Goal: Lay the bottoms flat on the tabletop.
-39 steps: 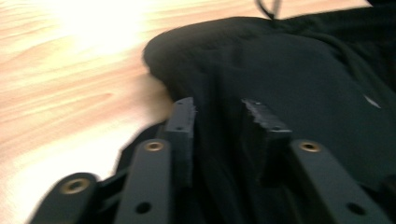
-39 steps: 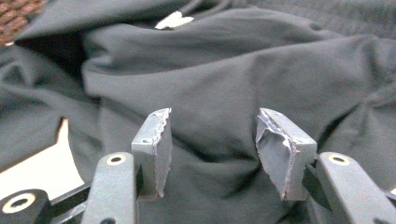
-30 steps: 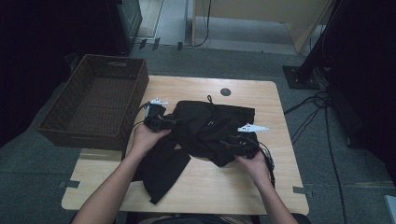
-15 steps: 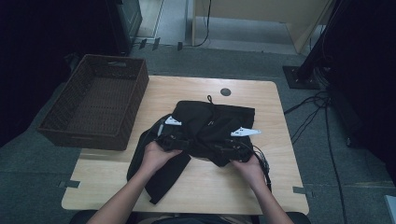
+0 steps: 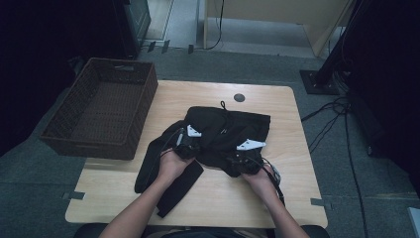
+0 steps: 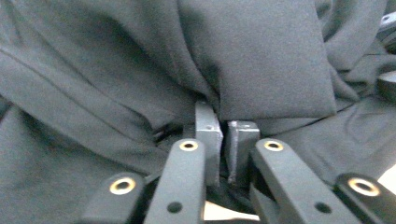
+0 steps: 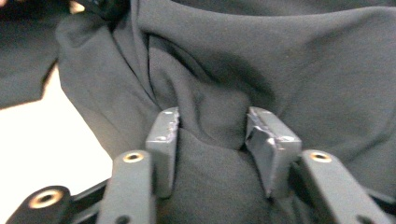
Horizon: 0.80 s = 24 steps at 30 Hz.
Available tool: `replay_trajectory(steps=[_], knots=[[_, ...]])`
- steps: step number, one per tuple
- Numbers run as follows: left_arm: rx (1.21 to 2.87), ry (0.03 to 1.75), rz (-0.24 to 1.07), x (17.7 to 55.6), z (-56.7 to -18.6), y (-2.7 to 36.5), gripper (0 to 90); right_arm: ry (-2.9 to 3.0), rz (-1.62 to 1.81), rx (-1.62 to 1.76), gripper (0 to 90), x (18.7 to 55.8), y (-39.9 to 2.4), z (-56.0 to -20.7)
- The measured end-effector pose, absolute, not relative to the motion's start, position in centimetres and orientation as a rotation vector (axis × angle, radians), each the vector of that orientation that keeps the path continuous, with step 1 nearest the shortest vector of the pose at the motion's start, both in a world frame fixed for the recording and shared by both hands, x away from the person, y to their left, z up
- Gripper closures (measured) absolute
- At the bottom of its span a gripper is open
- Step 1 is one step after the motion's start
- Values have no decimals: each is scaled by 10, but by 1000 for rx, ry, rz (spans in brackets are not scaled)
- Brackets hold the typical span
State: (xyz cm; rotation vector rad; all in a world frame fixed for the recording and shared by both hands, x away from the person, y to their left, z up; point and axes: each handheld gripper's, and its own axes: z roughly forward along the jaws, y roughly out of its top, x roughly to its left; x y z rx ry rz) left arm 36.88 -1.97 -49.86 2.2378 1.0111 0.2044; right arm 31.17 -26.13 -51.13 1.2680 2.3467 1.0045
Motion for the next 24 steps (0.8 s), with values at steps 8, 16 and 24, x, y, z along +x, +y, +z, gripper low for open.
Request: replay_trajectory(steps=[8, 16, 24], knots=[[2120, 1006, 138, 381, -447, 14, 878, 2327, 1042, 1397, 844, 325, -286, -494], [2105, 1068, 228, 417, -412, 46, 879, 2171, 1089, 1412, 845, 342, -322, -461], [2134, 1231, 280, 475, -432, 49, 877, 2113, 945, 1519, 836, 405, -348, -479]])
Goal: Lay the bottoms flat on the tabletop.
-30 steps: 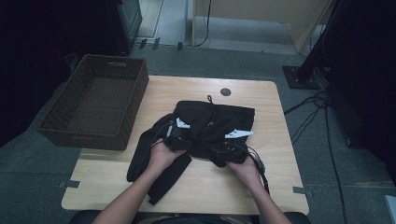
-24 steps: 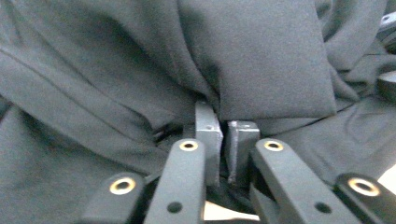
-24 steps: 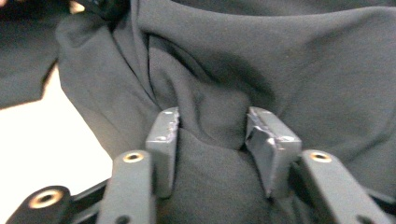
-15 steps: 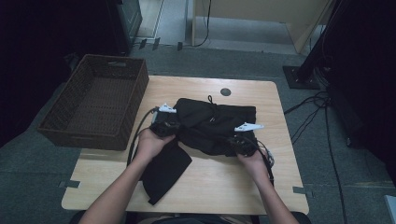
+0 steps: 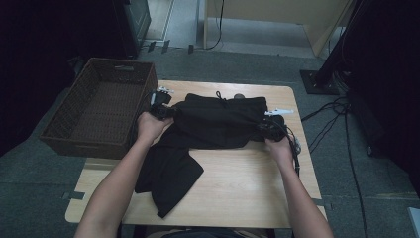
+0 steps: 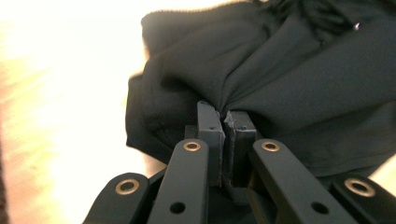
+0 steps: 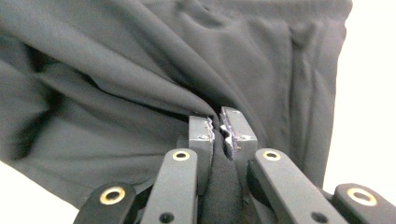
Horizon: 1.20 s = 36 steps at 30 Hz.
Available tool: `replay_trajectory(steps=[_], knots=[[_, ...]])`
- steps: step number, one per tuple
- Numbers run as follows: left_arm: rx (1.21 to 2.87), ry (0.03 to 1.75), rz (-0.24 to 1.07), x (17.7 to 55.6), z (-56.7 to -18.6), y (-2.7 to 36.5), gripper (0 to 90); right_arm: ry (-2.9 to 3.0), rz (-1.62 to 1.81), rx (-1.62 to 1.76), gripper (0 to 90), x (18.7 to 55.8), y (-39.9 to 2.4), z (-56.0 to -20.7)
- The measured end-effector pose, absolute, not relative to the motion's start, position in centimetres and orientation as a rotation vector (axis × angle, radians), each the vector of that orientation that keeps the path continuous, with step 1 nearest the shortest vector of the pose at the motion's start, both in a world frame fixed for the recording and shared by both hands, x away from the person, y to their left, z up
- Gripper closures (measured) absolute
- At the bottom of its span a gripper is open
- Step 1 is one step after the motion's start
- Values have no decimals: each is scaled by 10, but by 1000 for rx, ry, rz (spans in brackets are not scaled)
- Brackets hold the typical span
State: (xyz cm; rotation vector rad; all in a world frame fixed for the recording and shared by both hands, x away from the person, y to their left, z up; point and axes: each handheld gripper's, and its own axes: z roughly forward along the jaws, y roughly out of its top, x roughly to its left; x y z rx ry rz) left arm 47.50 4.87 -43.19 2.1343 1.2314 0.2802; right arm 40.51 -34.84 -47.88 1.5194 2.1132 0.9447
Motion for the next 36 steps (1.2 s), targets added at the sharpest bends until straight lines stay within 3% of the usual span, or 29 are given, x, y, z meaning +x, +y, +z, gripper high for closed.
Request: replay_trajectory(steps=[7, 8, 9, 10, 15, 22, 30, 36], knots=[[2125, 1289, 290, 491, -446, 42, 845, 2035, 887, 1596, 773, 427, -356, -487], [2118, 1271, 288, 489, -447, 40, 807, 2019, 898, 1599, 725, 428, -353, -486], [2113, 1262, 279, 486, -446, 38, 683, 2024, 980, 1594, 665, 426, -350, -482], [2112, 1251, 271, 484, -446, 37, 632, 2023, 1001, 1580, 639, 423, -349, -479], [2080, 1186, 240, 465, -431, 40, 525, 2017, 1127, 1521, 627, 400, -345, -461], [2086, 1107, 169, 432, -422, 31, 504, 2099, 1185, 1479, 608, 377, -329, -463], [2156, 1072, 79, 423, -460, -7, 441, 2189, 1130, 1492, 564, 378, -305, -489], [2167, 1055, 94, 428, -478, -29, 400, 2192, 1117, 1494, 528, 382, -296, -498]])
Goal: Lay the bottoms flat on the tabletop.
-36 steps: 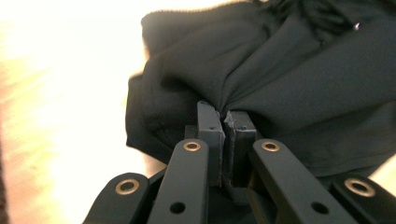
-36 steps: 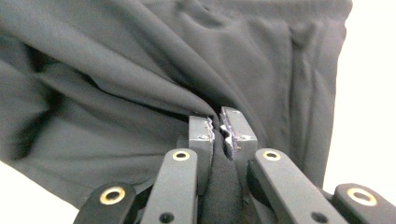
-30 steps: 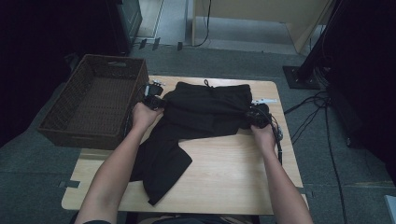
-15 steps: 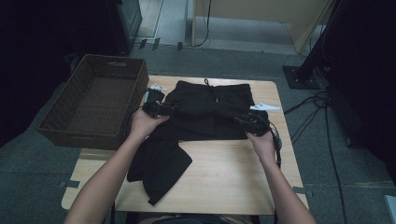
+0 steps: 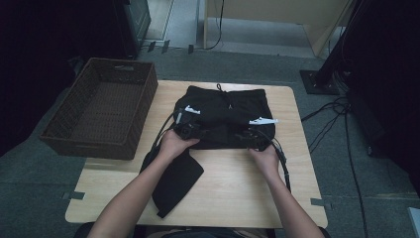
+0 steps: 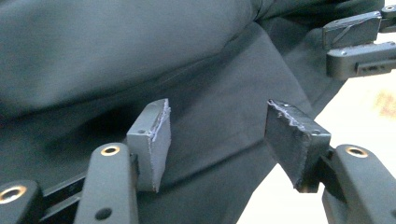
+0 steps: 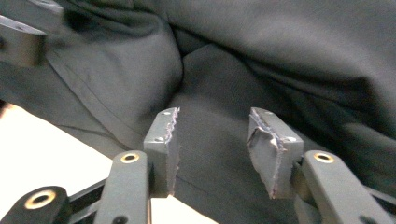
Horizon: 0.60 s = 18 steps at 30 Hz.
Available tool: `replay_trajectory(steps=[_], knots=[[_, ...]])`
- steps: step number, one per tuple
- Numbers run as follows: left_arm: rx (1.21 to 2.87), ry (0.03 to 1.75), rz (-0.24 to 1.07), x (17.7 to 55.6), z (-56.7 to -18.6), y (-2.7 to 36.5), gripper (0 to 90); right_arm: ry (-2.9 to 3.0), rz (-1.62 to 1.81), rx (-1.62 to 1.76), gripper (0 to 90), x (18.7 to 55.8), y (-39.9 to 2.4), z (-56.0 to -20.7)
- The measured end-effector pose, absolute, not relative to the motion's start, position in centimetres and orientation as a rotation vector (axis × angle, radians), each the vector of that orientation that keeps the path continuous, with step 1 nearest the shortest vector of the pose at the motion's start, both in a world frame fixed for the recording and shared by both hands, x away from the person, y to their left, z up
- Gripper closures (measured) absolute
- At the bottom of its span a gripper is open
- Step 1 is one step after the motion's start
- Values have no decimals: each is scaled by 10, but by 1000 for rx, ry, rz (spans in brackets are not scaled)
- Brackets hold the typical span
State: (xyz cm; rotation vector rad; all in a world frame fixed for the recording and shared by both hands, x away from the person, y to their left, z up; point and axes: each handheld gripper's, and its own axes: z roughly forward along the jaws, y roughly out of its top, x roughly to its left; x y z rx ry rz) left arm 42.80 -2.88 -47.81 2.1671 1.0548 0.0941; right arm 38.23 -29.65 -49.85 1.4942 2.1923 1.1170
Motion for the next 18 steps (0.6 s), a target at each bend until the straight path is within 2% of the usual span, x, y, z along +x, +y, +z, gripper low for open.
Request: replay_trajectory(steps=[5, 10, 11, 12, 13, 14, 16, 17, 18], knots=[[2213, 1065, 155, 430, -498, -45, 365, 2212, 1094, 1498, 513, 384, -290, -508], [2197, 1050, 248, 426, -505, -47, 380, 2192, 1091, 1490, 500, 384, -286, -511], [2208, 1041, 282, 425, -505, -48, 442, 2189, 1078, 1473, 497, 383, -283, -512], [2212, 1035, 324, 423, -506, -49, 442, 2189, 1078, 1473, 497, 383, -283, -512], [2212, 1032, 367, 421, -507, -50, 491, 2185, 1067, 1466, 497, 383, -282, -513], [2210, 1021, 397, 419, -508, -49, 602, 2176, 1056, 1437, 503, 381, -280, -516], [2203, 1019, 389, 419, -508, -47, 711, 2164, 1031, 1418, 523, 379, -278, -517], [2201, 1019, 386, 419, -508, -46, 711, 2164, 1031, 1418, 523, 379, -278, -517], [2208, 1016, 382, 419, -508, -46, 767, 2159, 1012, 1397, 545, 377, -276, -517]])
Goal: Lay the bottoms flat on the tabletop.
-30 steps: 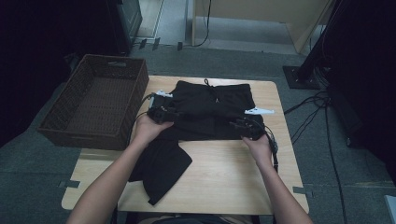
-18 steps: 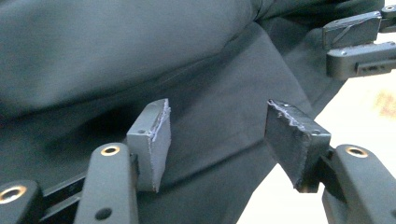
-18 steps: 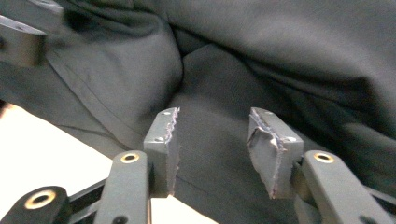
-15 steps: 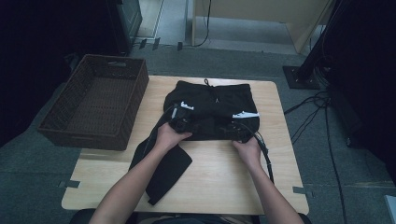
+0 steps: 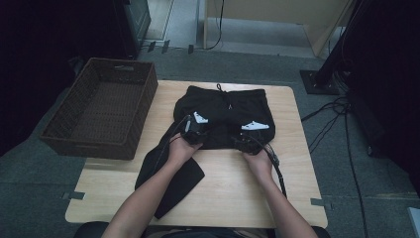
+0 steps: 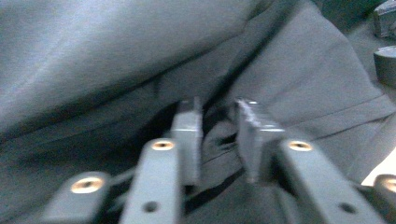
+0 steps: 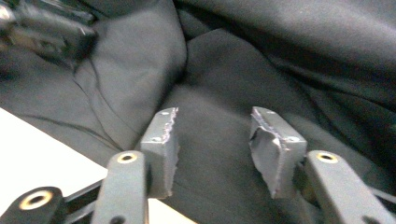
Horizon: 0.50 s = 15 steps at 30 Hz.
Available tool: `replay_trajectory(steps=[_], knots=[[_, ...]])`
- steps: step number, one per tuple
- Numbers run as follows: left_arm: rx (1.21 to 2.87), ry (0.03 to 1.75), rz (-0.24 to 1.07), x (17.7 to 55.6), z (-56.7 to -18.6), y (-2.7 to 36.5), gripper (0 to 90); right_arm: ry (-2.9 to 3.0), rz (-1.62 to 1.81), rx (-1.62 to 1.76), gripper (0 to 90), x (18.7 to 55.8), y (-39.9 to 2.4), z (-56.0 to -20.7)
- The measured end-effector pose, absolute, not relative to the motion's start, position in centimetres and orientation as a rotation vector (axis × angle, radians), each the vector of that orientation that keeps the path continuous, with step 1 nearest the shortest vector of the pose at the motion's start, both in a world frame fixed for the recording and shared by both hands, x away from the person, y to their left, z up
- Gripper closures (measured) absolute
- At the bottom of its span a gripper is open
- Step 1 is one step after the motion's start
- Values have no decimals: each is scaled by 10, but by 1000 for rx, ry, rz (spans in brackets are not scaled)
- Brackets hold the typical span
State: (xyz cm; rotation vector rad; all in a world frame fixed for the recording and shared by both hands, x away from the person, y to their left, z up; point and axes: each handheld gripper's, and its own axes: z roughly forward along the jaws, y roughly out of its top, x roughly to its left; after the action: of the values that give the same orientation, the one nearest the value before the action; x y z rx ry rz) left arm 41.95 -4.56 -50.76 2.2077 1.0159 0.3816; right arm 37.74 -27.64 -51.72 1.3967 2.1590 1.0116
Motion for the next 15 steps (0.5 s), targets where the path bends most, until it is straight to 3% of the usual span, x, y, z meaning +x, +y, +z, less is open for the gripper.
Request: replay_trajectory(steps=[1, 3, 4, 5, 7, 11, 15], knots=[[2219, 1015, 380, 420, -507, -45, 855, 2154, 980, 1352, 580, 375, -274, -518], [2239, 1013, 331, 421, -503, -42, 868, 2150, 990, 1354, 600, 374, -274, -519], [2212, 1032, 275, 422, -500, -38, 878, 2151, 994, 1344, 692, 372, -276, -519], [2184, 1041, 231, 423, -495, -34, 878, 2151, 994, 1344, 692, 372, -276, -519], [2134, 1037, 199, 425, -483, -24, 883, 2169, 979, 1326, 824, 371, -282, -518], [2088, 1019, 196, 428, -460, -9, 898, 2204, 928, 1325, 899, 372, -288, -514], [2060, 1043, 224, 434, -442, 13, 900, 2207, 915, 1354, 900, 374, -299, -512]])
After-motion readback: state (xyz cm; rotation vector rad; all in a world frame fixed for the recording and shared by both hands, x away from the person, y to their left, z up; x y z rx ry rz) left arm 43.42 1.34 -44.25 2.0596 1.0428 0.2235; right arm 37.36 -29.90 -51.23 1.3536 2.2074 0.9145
